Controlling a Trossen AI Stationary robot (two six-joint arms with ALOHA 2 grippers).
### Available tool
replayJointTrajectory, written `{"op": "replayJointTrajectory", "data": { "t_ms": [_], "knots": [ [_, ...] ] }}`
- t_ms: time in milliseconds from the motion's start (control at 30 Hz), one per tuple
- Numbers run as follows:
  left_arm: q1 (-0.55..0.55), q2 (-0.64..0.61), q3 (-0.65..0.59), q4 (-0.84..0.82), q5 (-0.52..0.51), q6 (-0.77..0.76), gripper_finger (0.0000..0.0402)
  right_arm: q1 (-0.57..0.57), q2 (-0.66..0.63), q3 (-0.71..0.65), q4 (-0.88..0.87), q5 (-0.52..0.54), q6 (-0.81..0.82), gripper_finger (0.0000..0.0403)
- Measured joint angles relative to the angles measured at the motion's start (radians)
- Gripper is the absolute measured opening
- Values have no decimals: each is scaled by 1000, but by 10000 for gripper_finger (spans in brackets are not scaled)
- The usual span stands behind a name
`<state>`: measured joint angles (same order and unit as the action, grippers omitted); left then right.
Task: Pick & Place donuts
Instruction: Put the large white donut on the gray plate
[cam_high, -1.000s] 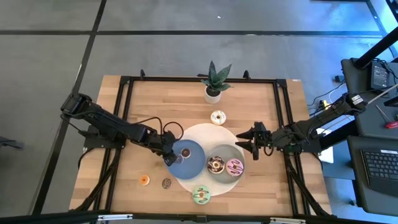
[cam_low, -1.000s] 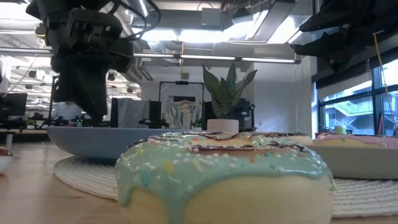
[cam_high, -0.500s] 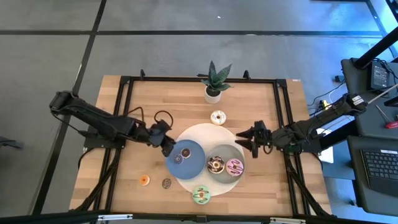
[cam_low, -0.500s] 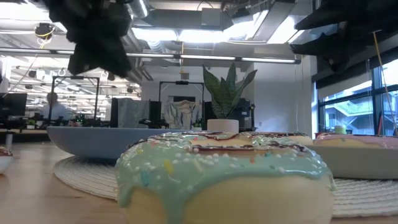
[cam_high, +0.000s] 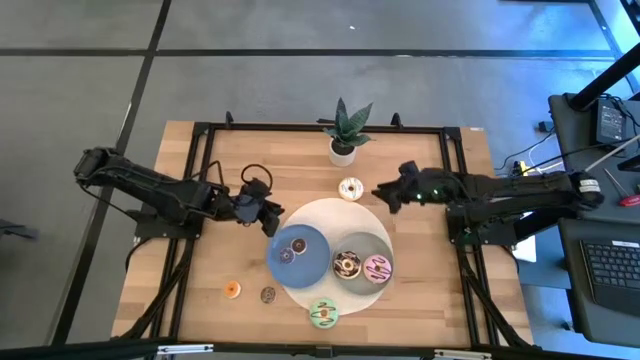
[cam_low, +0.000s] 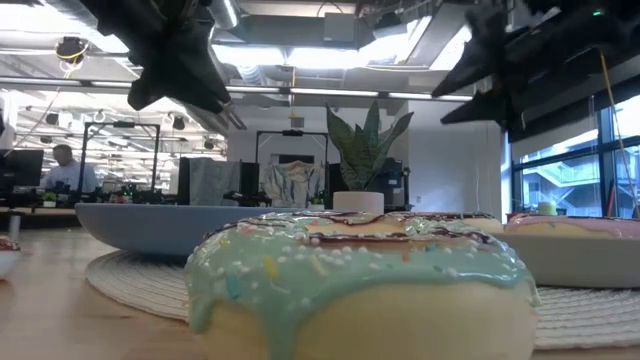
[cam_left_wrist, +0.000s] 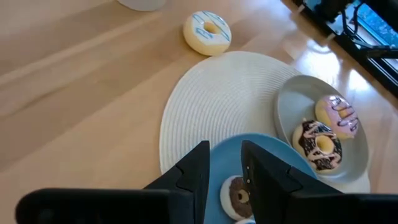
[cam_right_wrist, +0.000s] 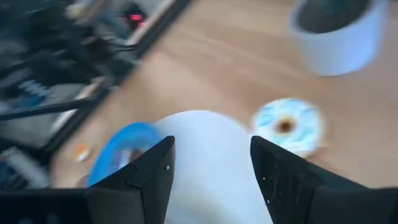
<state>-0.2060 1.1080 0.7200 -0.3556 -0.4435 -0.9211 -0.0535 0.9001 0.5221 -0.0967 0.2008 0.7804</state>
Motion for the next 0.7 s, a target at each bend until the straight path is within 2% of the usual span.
{"op": "replayJointTrajectory", "data": {
  "t_ms": [100,233,333,533,700],
  "knots": [
    [14,0,0,0,11,0,89,-73,50,29,-16,-6,-44,211],
    [26,0,0,-1,29,0,91,-139,114,35,62,-13,-102,211],
    [26,0,0,-1,36,1,89,-178,161,35,103,-65,-104,211],
    [26,0,0,-3,37,1,92,-221,287,35,116,-99,-24,211],
    [26,0,0,-4,37,1,92,-234,405,35,154,-98,-44,211]
  ]
}}
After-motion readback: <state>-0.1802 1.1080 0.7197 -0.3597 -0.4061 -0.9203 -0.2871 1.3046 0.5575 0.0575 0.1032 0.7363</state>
